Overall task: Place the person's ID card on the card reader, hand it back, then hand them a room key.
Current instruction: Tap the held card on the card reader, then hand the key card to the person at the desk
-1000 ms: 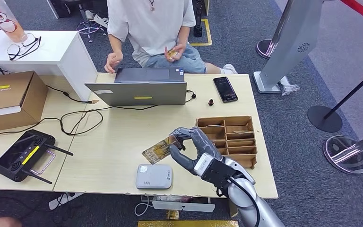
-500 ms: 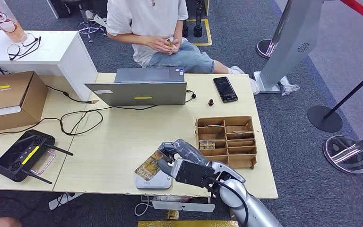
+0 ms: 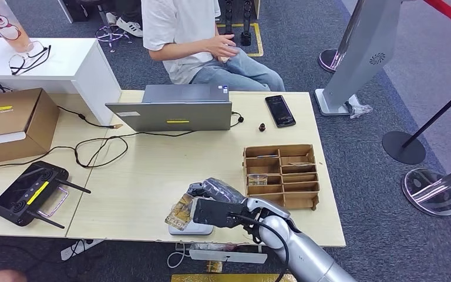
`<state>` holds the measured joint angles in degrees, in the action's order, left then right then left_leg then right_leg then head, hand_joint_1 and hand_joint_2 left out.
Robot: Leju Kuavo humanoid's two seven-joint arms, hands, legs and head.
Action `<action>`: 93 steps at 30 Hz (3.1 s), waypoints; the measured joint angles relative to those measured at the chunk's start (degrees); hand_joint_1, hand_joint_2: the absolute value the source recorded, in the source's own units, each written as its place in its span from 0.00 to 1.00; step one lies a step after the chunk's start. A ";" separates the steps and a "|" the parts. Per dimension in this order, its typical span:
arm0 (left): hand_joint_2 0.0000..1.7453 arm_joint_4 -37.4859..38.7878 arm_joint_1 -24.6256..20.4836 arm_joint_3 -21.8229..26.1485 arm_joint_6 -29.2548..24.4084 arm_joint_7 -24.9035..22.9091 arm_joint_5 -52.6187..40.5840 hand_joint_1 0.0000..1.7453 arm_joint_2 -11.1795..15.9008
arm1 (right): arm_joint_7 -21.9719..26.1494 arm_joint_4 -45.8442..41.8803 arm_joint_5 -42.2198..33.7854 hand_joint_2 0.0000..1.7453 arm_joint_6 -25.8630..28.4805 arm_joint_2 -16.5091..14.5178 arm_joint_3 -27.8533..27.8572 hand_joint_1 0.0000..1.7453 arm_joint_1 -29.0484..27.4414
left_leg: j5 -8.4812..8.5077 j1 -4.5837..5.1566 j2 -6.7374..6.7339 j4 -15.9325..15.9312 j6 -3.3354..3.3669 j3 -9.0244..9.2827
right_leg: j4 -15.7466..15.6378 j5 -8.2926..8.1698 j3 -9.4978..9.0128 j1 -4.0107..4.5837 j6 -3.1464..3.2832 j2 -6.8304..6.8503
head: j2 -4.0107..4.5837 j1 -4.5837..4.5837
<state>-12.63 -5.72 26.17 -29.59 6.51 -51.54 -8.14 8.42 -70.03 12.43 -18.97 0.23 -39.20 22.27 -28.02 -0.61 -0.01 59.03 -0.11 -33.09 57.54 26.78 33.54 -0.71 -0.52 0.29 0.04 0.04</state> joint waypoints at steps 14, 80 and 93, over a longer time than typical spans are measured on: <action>0.00 0.00 -1.03 -0.42 0.52 -1.61 -1.14 0.00 -0.30 | -3.74 8.27 4.55 1.00 3.78 -2.28 -3.43 1.00 3.82 | 0.01 0.00 0.00 0.00 0.00 0.01 | 0.00 0.00 0.00 0.00 0.00 0.00 | 0.00 0.00; 0.00 0.00 -1.82 -0.38 -0.14 -2.18 -0.54 0.00 -0.47 | -11.37 23.29 22.35 1.00 14.13 -5.42 -10.03 1.00 8.73 | 0.01 0.00 -0.01 0.00 0.00 0.02 | 0.00 0.00 0.00 0.00 0.00 -0.01 | 0.00 0.01; 0.00 0.00 -1.82 -0.38 -0.13 -2.18 -0.56 0.00 -0.43 | -10.75 24.26 22.97 1.00 14.90 -6.14 -10.04 1.00 8.73 | 0.01 0.00 -0.01 0.00 -0.01 0.03 | 0.00 0.00 0.00 0.00 0.00 -0.01 | 0.00 0.01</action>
<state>-12.63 -7.53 25.79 -29.71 4.33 -52.10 -8.57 -2.33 -45.77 35.40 -4.08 -5.91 -49.24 31.00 -28.01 -0.62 -0.02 59.03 -0.11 -33.07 57.55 26.77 33.54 -0.71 -0.52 0.27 0.04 0.04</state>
